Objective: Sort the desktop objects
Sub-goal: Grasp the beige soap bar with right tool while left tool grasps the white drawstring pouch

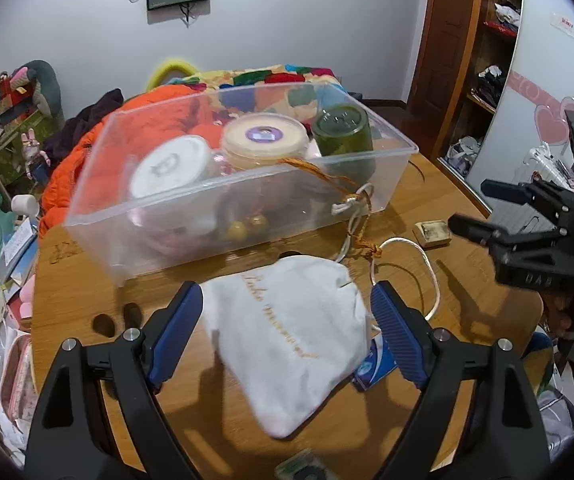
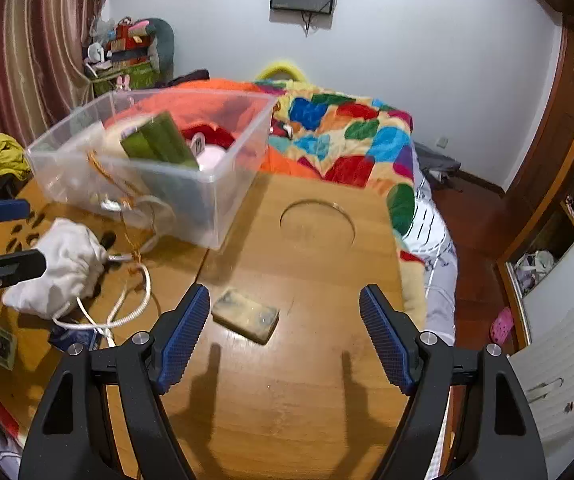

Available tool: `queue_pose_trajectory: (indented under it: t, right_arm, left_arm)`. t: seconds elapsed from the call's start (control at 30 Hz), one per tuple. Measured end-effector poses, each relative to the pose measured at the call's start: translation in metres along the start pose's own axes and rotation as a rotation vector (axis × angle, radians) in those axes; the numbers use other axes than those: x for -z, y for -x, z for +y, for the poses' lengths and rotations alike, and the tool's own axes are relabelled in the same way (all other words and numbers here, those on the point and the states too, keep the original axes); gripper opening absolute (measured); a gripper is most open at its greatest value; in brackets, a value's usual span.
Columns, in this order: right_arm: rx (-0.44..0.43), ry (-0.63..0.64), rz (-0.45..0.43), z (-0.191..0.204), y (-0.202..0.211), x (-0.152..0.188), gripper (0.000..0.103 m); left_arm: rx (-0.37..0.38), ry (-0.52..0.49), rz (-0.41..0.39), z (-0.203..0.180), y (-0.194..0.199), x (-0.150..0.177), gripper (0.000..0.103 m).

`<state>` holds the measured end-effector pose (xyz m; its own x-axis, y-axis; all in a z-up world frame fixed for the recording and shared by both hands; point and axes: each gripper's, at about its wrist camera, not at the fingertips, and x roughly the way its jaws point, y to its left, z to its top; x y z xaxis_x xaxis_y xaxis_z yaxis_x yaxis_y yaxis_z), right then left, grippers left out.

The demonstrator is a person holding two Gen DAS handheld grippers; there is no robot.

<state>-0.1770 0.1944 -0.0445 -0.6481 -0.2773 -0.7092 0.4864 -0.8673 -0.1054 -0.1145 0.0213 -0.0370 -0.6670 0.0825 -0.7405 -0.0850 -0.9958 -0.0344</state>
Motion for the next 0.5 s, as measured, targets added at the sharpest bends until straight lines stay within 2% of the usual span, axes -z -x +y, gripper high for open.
queue_pose_trajectory:
  t: [0.13, 0.3, 0.5]
  right_arm:
    - [-0.009, -0.012, 0.046, 0.000, -0.014, 0.009, 0.074]
    - [-0.036, -0.029, 0.084, 0.000, -0.024, 0.015, 0.074]
    - [-0.056, -0.025, 0.081, 0.007, -0.029, 0.014, 0.074]
  left_arm:
    - [-0.031, -0.033, 0.030, -0.006, -0.015, 0.000, 0.087]
    - [-0.014, -0.006, 0.053, 0.000, -0.024, 0.005, 0.092]
    - [0.024, 0.016, 0.089, 0.005, -0.033, 0.007, 0.098]
